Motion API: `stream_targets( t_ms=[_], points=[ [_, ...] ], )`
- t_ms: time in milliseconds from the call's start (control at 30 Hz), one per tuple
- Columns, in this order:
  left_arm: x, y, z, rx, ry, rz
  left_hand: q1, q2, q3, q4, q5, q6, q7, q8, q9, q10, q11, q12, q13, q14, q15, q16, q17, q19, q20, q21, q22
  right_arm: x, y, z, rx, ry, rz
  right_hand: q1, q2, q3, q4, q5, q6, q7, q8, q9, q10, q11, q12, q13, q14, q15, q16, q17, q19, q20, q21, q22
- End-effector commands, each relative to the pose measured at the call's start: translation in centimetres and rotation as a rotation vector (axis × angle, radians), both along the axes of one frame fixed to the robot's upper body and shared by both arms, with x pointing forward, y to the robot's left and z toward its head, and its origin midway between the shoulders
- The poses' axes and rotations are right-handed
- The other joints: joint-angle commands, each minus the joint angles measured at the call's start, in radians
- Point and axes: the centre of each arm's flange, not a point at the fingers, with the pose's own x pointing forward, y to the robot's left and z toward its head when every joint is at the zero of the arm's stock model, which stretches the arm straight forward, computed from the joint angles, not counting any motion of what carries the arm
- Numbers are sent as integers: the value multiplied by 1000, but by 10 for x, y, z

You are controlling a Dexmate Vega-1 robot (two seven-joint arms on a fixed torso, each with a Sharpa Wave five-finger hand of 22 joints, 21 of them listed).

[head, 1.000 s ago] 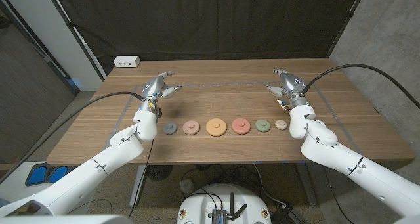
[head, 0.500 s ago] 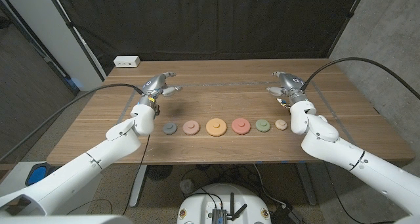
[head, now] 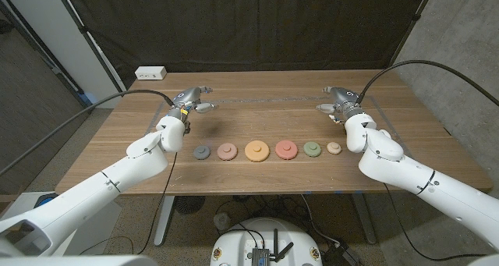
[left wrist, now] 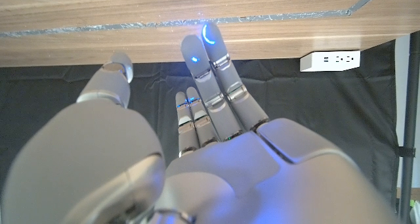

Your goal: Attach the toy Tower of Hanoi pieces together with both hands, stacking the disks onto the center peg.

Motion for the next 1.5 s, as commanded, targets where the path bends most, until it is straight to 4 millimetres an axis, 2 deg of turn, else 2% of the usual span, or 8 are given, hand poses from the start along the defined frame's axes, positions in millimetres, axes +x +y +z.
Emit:
stream_targets(
  t_ms=[33, 233, 467, 733, 1267, 1500],
  points=[
    [5, 0, 2, 31, 92, 28, 8, 2, -3, -2, 4, 8, 7, -3, 2, 5, 0, -4, 5, 8, -57, 7, 1, -3, -76, 11, 2, 5, -1, 6, -25, 40, 5, 16, -5, -7, -2, 5, -4, -3, -5, 3, 0, -1, -3, 9, 8, -104, 6, 7, -2, -72, 12, -4],
    [5, 0, 1, 26, 100, 25, 11, 5, -5, -2, 5, 5, 9, -5, 2, 2, 2, -6, 7, 5, -57, 9, -2, -5, -73, 13, 1, 7, -1, 7, -35, 53, 2, 19, -1, -10, -1, 7, -7, -1, -6, 4, 8, 0, -1, 15, 7, -104, 4, 6, -3, -72, 21, -8],
    [5, 0, 0, 34, 109, 24, 13, 8, -7, -2, 5, 4, 10, -6, 3, 4, 4, -7, 8, 4, -57, 11, -5, -7, -72, 16, 0, 8, -1, 8, -35, 56, 1, 21, 2, -15, 1, 9, 17, -2, 3, 5, 17, -4, -1, 19, 7, -104, 2, 3, -7, -72, 32, -14],
    [6, 0, -2, 24, 112, 17, 15, 10, -12, -1, 5, 6, 12, -6, 3, 8, 6, -7, 10, 3, -56, 16, -9, -9, -73, 20, -1, 7, 1, 6, -35, 58, 4, 23, 4, -20, 1, 11, 10, -5, -1, 6, 19, -7, -3, 24, 10, -104, 4, 6, -10, -72, 44, -22],
    [6, 1, -7, 11, 102, 16, 17, 16, -20, 1, 5, 19, 11, -3, 3, 25, 1, -4, 14, 7, -57, 29, -13, -3, -76, 32, -5, 0, -4, -9, -42, 88, 11, 30, 7, -32, 1, 17, 9, -4, -3, 8, 22, -6, -8, 35, 4, -104, -7, -2, -22, -72, 74, -41],
    [6, 0, -8, 8, 104, 15, 18, 20, -23, 1, 6, 22, 8, -3, 3, 28, -5, -5, 16, 9, -57, 35, -15, -1, -79, 37, -7, -8, -8, -15, -40, 65, 26, 34, 9, -33, 0, 19, 24, -10, 2, 8, 38, -15, -3, 38, 20, -104, 6, 12, -15, -73, 88, -44]
  ],
)
